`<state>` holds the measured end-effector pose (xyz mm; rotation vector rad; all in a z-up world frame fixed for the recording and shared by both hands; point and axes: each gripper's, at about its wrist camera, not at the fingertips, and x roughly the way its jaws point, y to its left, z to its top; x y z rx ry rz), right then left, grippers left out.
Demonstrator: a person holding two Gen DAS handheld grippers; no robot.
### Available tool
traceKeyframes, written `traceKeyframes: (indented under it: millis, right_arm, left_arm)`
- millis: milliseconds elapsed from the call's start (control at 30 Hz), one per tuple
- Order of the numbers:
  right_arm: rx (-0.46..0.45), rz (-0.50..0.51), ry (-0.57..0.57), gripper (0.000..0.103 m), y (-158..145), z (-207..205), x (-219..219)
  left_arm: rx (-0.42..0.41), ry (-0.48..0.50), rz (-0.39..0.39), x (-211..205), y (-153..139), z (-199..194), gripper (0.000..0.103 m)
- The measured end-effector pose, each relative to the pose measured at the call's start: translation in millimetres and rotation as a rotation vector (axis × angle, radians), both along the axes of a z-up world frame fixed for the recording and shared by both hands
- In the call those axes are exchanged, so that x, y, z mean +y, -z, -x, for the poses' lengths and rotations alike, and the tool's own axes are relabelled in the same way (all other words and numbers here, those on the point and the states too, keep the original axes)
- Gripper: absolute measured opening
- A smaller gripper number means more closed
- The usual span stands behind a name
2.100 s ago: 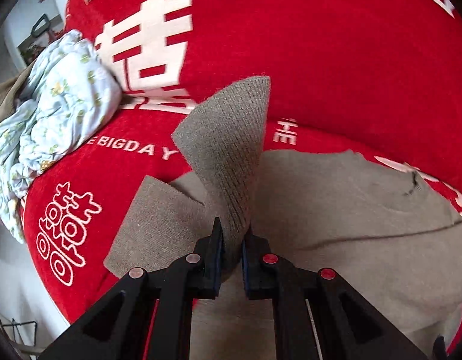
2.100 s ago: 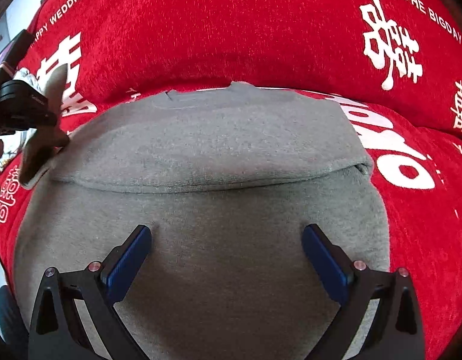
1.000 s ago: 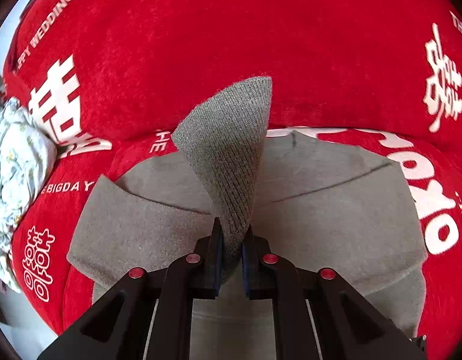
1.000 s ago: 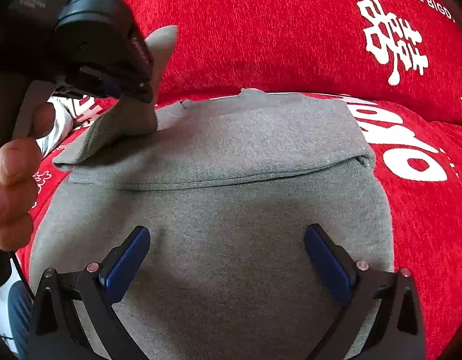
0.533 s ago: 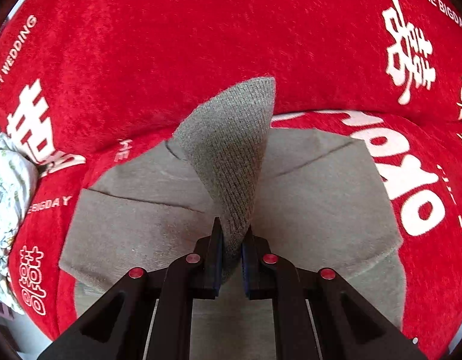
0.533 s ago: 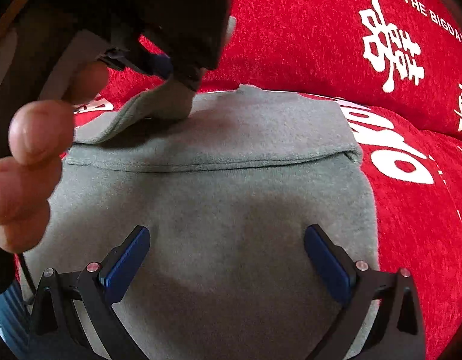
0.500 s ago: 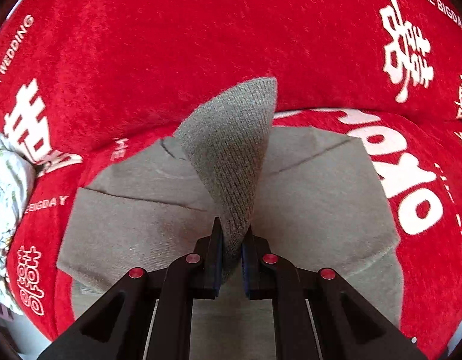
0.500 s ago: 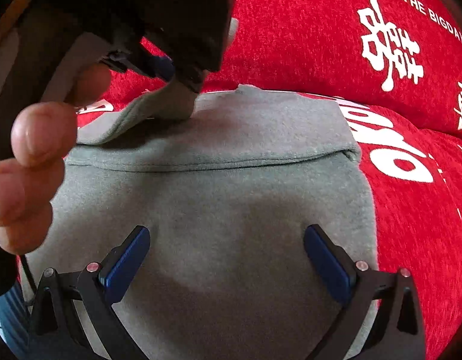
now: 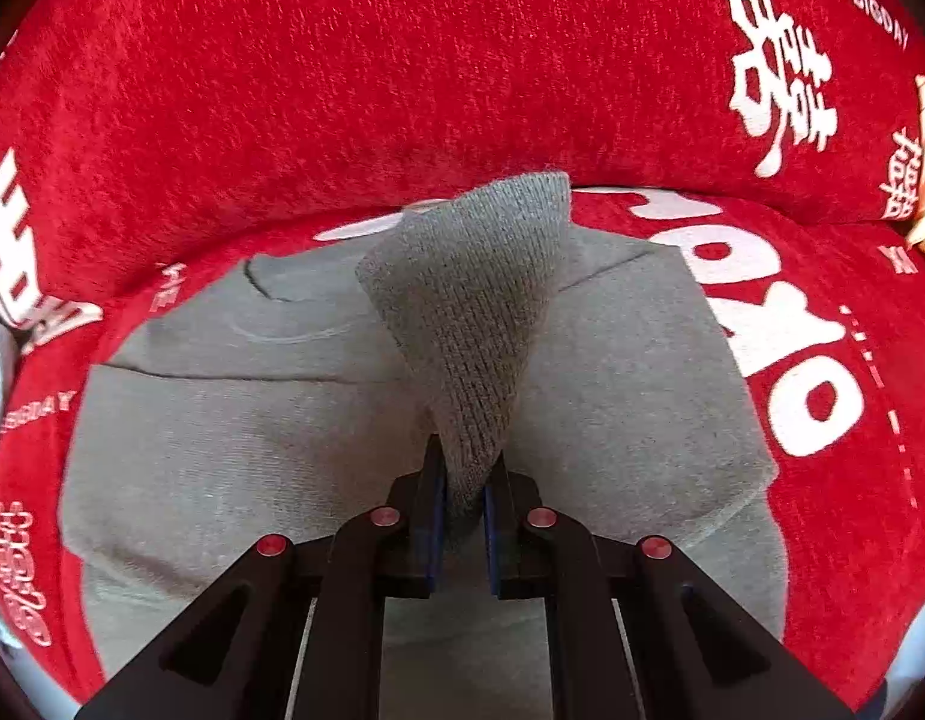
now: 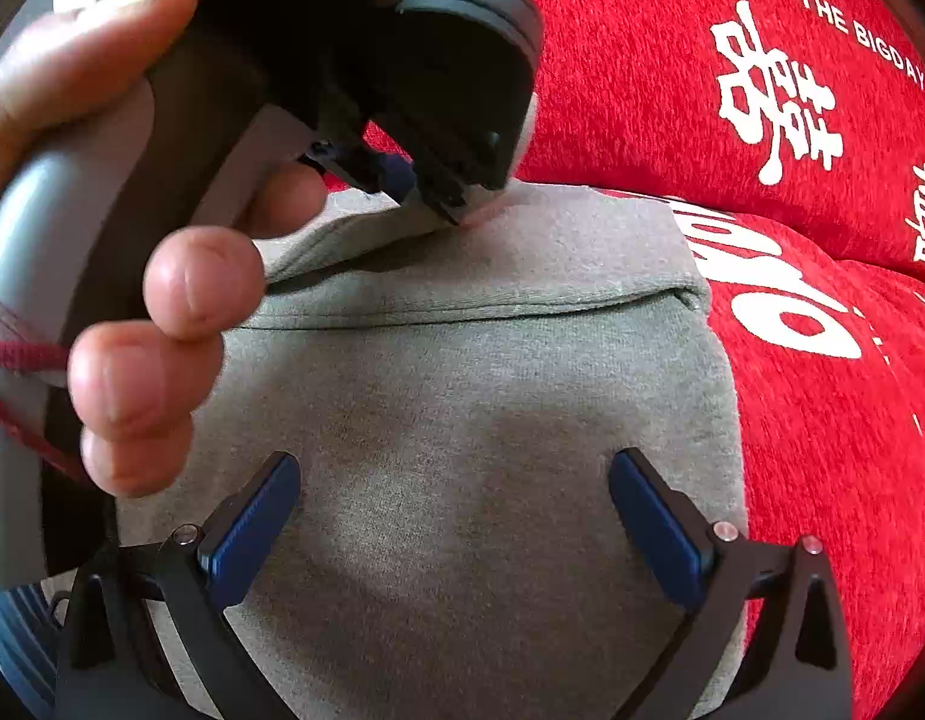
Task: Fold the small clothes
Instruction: 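Lift the held sleeve and carry it across the sweater body, then lay the sleeve onto the sweater body and open the left tool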
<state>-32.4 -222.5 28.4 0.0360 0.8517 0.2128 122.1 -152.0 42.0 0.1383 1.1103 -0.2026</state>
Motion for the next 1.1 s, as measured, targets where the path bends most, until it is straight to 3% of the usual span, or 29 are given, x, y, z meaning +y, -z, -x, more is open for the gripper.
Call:
traceKeyframes:
  millis: [367,567,833,867,900,1000,1033,1067,1100]
  right_arm:
    - [-0.011,-0.027,-0.003,0.103,0.1,1.4,-2.4]
    - [-0.013,-0.031,-0.005,0.103,0.2,1.2,-2.9]
    - [-0.015,-0.024,-0.004,0.103,1.6,1.1,-2.6]
    - [-0.015,-0.024,-0.004,0.103,1.7,1.5,-2.7]
    - [-0.015,-0.024,-0.005,0.103,1.6,1.9,-2.9]
    - [-0.015,-0.023,-0.005,0.103,1.5,2.1,-3.6]
    - [-0.015,-0.023,-0.005,0.103,1.5,2.4,-3.9]
    - [-0.015,-0.022,-0.005,0.103,1.4,2.4,-4.1]
    - [-0.013,-0.014,-0.01,0.103,1.9,2.4,-3.4]
  left_arm:
    - [0.051,-0.001,0.154,13.2,15.3,-7.3,0.012]
    - [0.068,0.033,0.162,14.2,15.6,-7.5,0.012]
    - [0.163,0.033,0.203,21.9,21.2,-13.9,0.013]
    - [0.168,0.025,0.206,22.4,21.9,-14.5,0.015]
    - [0.175,0.026,0.209,22.4,22.6,-14.6,0.024]
    - [0.149,0.046,0.208,18.8,21.7,-9.9,0.028]
    - [0.126,0.051,0.204,17.8,21.2,-6.8,0.034]
    - [0.103,0.073,0.213,15.9,22.0,-2.4,0.043]
    - [0.103,0.104,0.231,14.2,22.7,-0.3,0.065]
